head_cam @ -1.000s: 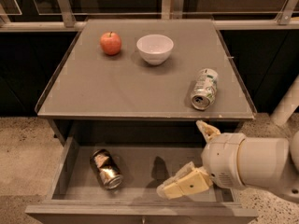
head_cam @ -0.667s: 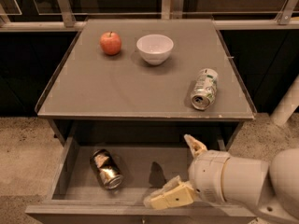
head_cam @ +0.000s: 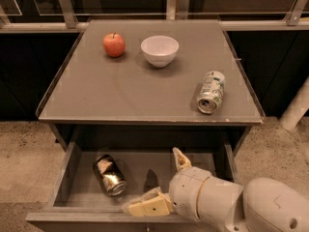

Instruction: Pick orange can from top drawer and place on counter

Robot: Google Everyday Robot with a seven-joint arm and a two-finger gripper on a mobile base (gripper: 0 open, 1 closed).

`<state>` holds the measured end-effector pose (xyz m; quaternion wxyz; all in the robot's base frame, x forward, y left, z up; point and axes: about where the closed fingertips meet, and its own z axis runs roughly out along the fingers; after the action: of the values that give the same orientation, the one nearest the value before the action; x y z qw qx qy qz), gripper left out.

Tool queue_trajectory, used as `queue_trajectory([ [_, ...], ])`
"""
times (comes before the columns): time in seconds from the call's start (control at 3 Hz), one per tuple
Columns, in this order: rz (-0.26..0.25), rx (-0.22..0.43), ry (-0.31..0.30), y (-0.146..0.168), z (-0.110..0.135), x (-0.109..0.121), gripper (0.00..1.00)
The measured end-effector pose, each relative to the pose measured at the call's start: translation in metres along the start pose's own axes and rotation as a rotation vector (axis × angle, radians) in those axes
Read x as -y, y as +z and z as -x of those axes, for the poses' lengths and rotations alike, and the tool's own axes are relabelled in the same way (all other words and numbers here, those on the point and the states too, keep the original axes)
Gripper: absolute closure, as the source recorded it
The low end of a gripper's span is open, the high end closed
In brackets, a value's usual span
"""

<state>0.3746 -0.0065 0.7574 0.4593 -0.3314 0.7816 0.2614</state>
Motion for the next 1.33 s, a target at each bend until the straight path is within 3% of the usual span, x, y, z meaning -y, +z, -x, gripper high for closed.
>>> queue_trajectory([
  [0.33,-0.057,-0.029,-0.024,0.024,0.004,0.003,0.00],
  [0.67,-0.082,-0.038,-0.030,0.025,0.003,0.009,0.00],
  [1.0,-0.104,-0.046,-0.027,0.024,0.001,0.011,0.00],
  [1.33,-0.093,-0.078,-0.019,0.042,-0.010,0.009,0.00],
])
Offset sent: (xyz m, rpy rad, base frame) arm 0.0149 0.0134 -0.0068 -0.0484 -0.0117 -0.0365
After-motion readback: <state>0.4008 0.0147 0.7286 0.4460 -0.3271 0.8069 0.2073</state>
